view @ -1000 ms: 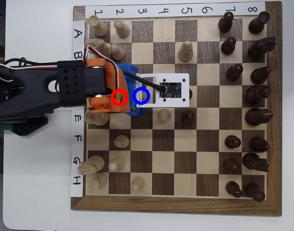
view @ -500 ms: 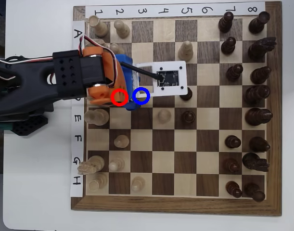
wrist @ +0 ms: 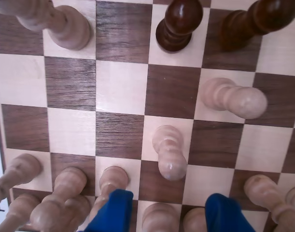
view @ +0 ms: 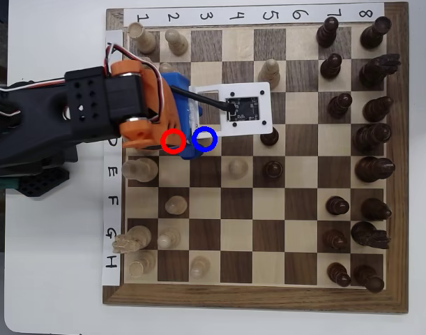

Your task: Move the piece to destination

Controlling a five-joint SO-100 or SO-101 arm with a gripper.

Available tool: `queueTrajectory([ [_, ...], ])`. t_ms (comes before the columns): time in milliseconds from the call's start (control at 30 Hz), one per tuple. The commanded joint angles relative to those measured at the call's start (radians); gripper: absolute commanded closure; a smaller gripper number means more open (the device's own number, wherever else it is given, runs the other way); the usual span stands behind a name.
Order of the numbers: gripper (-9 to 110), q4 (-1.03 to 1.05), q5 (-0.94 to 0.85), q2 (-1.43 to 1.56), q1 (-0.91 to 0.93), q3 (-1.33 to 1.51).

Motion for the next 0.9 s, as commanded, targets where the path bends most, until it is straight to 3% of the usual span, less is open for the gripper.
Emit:
queueTrajectory([
  [0,81,0.103,0.236,0.299,0.005,-0.233],
  [467,84,0.298,0.025,0.457,-0.005,-0.420],
  [867,88,0.288,-0.367,0.561,0.156,-0.488],
])
